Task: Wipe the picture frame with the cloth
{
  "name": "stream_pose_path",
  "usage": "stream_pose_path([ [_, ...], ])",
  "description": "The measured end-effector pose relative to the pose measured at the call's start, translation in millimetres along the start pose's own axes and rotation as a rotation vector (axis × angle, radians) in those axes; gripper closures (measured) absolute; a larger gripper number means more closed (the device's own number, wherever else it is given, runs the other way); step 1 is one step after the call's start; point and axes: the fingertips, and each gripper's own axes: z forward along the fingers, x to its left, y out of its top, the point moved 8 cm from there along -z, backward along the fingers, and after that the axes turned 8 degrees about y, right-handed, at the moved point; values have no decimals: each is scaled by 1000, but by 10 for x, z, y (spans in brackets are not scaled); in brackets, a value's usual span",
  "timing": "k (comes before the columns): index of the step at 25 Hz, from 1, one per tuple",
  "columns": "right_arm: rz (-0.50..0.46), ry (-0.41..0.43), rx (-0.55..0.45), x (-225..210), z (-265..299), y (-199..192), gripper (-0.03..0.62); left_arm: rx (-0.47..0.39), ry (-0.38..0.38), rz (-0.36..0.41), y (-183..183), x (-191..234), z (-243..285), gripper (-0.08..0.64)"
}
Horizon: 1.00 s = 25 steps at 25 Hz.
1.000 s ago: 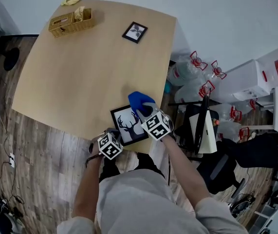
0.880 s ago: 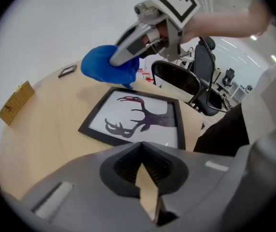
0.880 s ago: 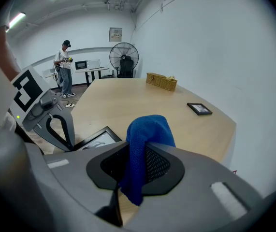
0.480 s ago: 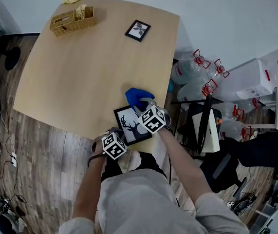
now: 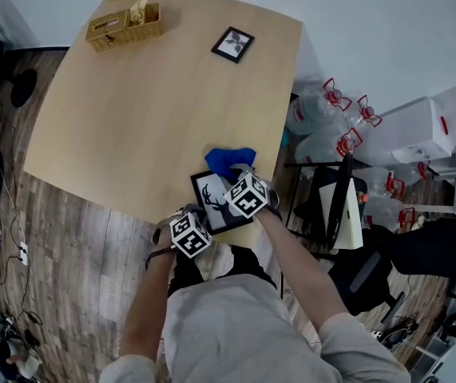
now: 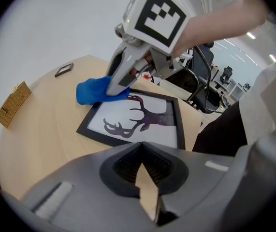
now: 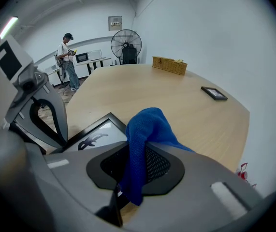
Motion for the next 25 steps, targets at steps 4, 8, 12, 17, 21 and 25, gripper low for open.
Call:
stream_pose_path([
  [4, 14, -2, -13, 78, 40, -125, 528, -4, 9, -4, -18, -5, 12, 508],
  [8, 33, 5, -15, 94, 24, -134, 528, -1, 10, -1, -21, -16, 2, 508],
  [12, 38, 15, -14, 114, 0, -148, 528, -4, 15, -8, -22, -4, -10, 508],
  [17, 41, 27, -14, 146, -14, -197, 528, -2, 15, -11, -21, 3, -3, 508],
  [21, 61, 54, -10, 178, -37, -240, 528, -2, 12, -14, -20, 0, 3, 508],
  [25, 57, 67, -19, 244, -82, -316, 528, -3, 13, -12, -21, 1, -4, 508],
])
